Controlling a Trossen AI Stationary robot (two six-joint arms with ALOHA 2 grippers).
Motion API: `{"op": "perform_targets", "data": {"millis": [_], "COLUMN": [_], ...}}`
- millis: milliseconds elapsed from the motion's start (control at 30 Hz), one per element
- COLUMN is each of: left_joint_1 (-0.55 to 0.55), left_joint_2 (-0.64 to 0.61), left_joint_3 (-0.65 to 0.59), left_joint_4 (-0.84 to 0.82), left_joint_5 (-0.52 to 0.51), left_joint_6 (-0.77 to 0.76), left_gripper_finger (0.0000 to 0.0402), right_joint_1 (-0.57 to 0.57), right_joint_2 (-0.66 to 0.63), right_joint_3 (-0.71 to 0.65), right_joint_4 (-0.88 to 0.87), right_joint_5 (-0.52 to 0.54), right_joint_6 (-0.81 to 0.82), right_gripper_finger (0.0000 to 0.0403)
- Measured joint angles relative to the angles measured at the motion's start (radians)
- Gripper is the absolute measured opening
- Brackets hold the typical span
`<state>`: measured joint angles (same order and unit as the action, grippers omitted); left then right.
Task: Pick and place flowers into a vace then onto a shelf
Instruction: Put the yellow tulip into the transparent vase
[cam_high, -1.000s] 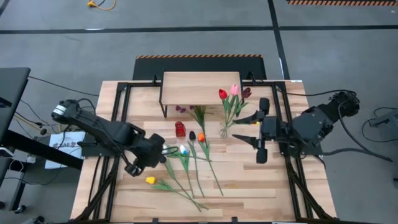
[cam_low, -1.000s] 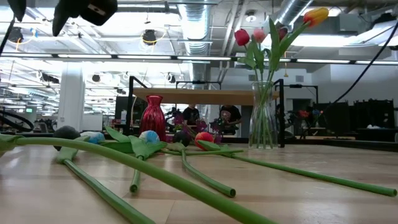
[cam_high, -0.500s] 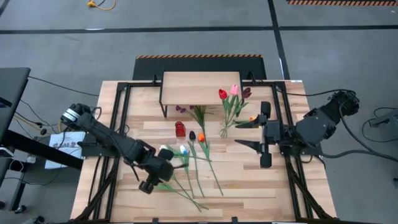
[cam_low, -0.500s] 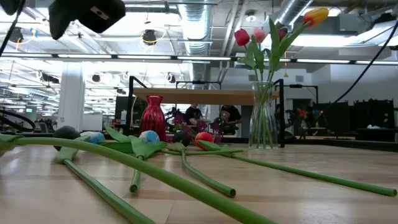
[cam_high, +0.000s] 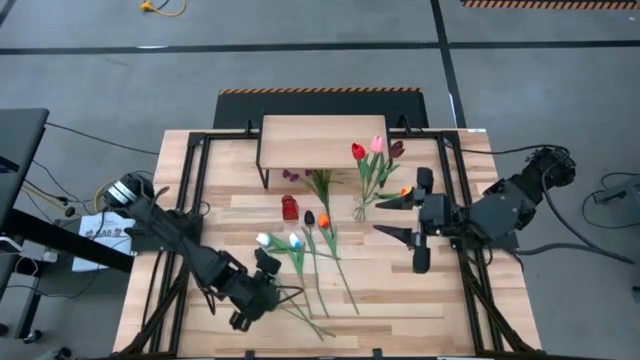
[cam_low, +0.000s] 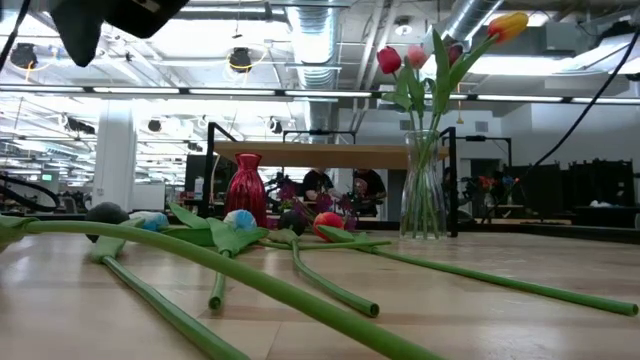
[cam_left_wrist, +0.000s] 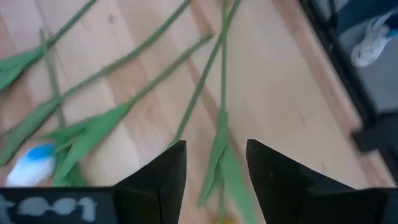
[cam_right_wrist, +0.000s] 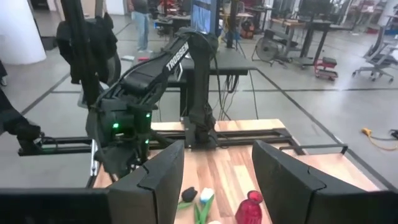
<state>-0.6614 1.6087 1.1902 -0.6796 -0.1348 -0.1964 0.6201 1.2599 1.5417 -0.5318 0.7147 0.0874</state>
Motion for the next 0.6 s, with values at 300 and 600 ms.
{"op": "perform_targets", "data": {"millis": [300, 600], "left_joint_1": [-0.030, -0.014], "left_joint_2": [0.135, 0.250], "left_joint_3": [0.000, -0.001], "left_joint_4": [0.020, 0.091], "left_joint_5": [0.043, 0.039], "left_joint_6": [-0.095, -0.107], "left_gripper_finger": [0.0155, 0.0155], "right_joint_1": [0.002, 0.002], "right_joint_2": [0.005, 0.005], "right_joint_3": [0.000, 0.000], "right_joint_4": [-0.011, -0.015], "right_joint_5": [-0.002, -0.002], "right_joint_6": [0.018, 0.018], "right_gripper_finger": [0.0180, 0.0178]}}
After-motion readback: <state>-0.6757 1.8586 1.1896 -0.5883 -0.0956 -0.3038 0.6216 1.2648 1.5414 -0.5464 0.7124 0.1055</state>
